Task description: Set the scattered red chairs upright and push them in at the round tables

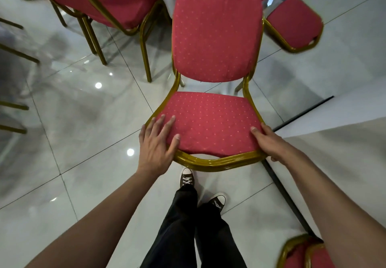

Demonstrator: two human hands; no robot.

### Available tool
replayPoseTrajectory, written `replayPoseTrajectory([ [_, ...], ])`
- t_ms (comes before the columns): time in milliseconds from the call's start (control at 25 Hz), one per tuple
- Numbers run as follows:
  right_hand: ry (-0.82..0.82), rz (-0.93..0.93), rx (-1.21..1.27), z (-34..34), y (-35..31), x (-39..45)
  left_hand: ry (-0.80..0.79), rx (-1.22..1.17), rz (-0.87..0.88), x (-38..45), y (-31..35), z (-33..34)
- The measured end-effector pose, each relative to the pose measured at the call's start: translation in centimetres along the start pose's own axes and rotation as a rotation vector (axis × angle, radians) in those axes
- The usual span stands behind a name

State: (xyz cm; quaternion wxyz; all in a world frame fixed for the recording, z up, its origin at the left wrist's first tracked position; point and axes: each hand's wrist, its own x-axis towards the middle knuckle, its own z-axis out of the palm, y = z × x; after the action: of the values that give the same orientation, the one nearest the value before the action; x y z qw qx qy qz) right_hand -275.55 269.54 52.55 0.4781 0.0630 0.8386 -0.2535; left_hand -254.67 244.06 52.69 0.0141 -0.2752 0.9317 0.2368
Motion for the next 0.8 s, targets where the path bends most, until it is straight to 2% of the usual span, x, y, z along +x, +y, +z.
replayPoseTrajectory([
  [320, 0.291, -0.142, 0.211, -2.4, -5.7, -4.0, 0.135, -0.118, -0.033, 6.9, 3.6, -4.9],
  [400, 0.459, -0.261, 0.088, -1.3, -6.5, -5.3, 0.159, -0.141, -0.031, 9.3, 4.7, -6.3],
  [520, 0.815, -0.575, -0.181, 0.1, -7.7, -6.4, 0.159, -0.154, -0.007, 12.2, 5.8, -8.1],
  [600, 0.849, -0.709, -0.223, -0.5, -9.2, -5.6, 0.157, -0.174, -0.002, 13.7, 6.1, -8.9],
  [680, 0.834, -0.756, -0.206, -1.2, -10.3, -4.6, 0.18, -0.196, -0.01, 14.9, 6.5, -9.5],
  [800, 0.796, -0.777, -0.18, -2.6, -11.6, -3.4, 0.194, -0.094, 0.151, 16.0, 7.2, -9.9],
])
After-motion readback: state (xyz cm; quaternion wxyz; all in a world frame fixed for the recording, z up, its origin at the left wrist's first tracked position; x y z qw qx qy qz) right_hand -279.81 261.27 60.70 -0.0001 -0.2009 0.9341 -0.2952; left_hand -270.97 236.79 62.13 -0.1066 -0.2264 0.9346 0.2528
